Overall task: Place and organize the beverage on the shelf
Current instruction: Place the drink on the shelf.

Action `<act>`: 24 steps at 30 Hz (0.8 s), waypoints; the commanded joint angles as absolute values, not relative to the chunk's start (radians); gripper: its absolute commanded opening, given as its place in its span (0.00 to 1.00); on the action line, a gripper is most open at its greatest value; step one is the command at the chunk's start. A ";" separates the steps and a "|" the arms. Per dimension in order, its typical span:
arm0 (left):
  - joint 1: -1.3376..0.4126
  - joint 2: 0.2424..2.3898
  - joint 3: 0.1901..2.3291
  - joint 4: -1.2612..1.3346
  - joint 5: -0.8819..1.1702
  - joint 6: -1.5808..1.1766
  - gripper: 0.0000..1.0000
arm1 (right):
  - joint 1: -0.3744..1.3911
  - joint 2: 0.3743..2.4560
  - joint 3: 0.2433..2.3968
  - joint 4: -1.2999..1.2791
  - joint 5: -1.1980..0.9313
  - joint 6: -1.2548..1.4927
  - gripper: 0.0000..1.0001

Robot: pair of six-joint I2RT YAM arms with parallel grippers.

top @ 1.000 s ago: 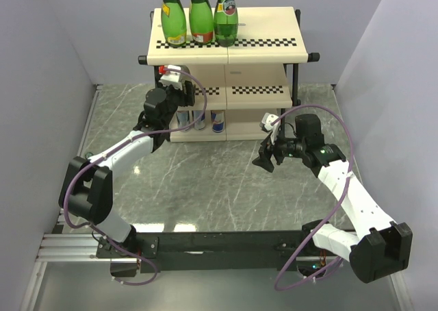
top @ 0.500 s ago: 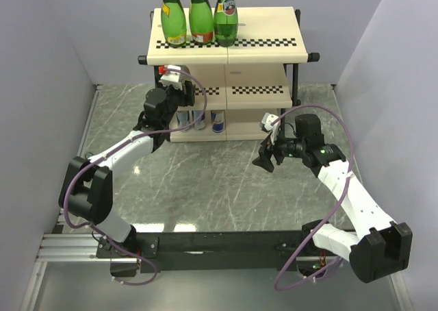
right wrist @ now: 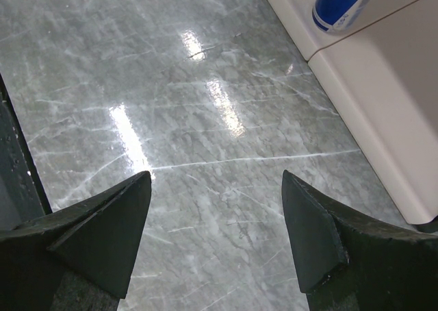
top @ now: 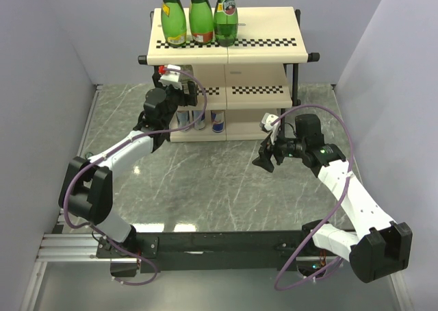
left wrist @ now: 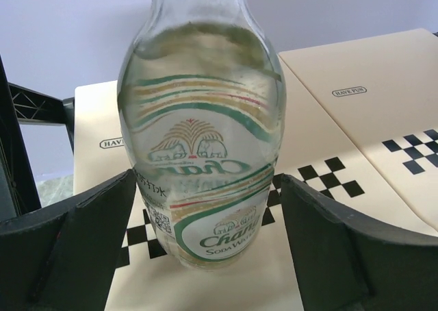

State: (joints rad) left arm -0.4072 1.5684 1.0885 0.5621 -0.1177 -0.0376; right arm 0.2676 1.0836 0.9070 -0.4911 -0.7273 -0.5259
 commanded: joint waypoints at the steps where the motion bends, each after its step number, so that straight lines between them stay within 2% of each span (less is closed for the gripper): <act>1: -0.399 1.523 1.149 0.666 -0.129 -0.052 0.92 | 0.258 1.085 0.931 -0.482 -0.742 -0.541 0.83; 7: -0.399 1.499 1.131 0.669 -0.123 -0.061 1.00 | 0.258 1.085 0.930 -0.482 -0.742 -0.540 0.83; 24: -0.399 1.355 1.017 0.606 -0.061 -0.100 0.99 | 0.258 1.083 0.930 -0.482 -0.741 -0.541 0.83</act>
